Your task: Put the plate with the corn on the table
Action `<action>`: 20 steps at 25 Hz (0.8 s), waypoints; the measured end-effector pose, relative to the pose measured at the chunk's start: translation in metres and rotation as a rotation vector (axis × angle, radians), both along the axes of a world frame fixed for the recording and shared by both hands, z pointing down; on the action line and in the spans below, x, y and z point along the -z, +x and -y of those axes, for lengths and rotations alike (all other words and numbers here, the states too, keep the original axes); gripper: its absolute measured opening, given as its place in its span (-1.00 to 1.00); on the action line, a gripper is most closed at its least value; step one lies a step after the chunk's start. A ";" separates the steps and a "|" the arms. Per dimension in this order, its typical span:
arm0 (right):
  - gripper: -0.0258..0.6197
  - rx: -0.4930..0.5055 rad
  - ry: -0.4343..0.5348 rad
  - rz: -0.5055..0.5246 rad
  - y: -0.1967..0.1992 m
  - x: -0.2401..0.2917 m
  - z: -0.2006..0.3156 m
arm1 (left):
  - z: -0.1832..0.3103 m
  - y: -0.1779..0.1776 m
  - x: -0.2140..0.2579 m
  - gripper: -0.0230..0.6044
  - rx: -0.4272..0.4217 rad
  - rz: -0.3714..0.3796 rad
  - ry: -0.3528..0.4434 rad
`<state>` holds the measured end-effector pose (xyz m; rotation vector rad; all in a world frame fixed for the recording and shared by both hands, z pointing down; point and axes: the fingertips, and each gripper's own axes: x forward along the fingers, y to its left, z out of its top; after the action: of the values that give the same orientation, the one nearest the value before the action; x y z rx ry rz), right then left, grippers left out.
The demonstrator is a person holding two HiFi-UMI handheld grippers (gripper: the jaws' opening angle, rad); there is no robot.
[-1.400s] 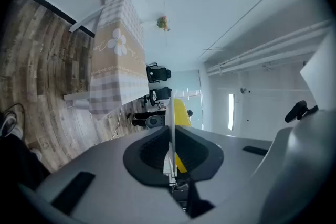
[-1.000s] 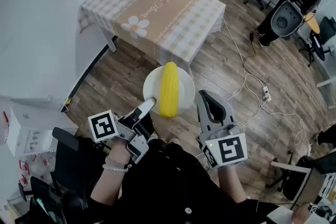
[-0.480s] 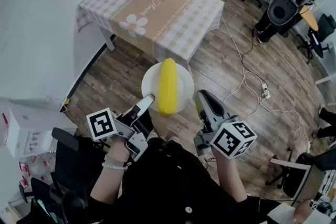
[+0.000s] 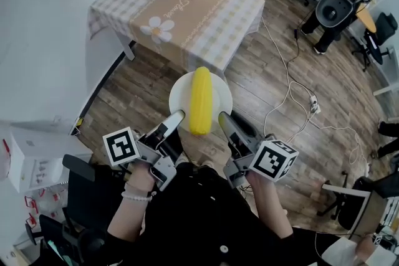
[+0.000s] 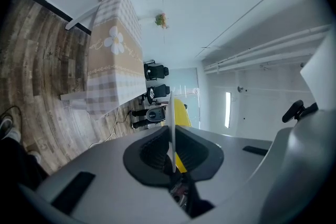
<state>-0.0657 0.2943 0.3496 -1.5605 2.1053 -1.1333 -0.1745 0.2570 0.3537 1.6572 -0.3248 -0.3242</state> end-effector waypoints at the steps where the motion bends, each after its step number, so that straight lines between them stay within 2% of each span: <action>1: -0.40 -0.004 -0.004 0.003 -0.001 -0.001 0.001 | 0.000 0.000 0.000 -0.83 -0.006 -0.001 0.002; 4: -0.41 -0.032 -0.009 0.017 -0.003 -0.003 0.004 | 0.001 0.001 0.001 -0.83 -0.027 0.001 0.008; 7: -0.52 -0.054 -0.004 0.018 -0.004 -0.002 0.006 | 0.003 0.001 0.002 -0.83 -0.043 0.005 0.014; 20: -0.53 -0.088 0.020 0.004 -0.029 -0.002 0.020 | 0.018 -0.023 0.005 -0.83 -0.071 0.022 0.039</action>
<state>-0.0946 0.2743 0.3519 -1.6237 2.0182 -1.0820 -0.1973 0.2386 0.3485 1.7075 -0.2768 -0.2612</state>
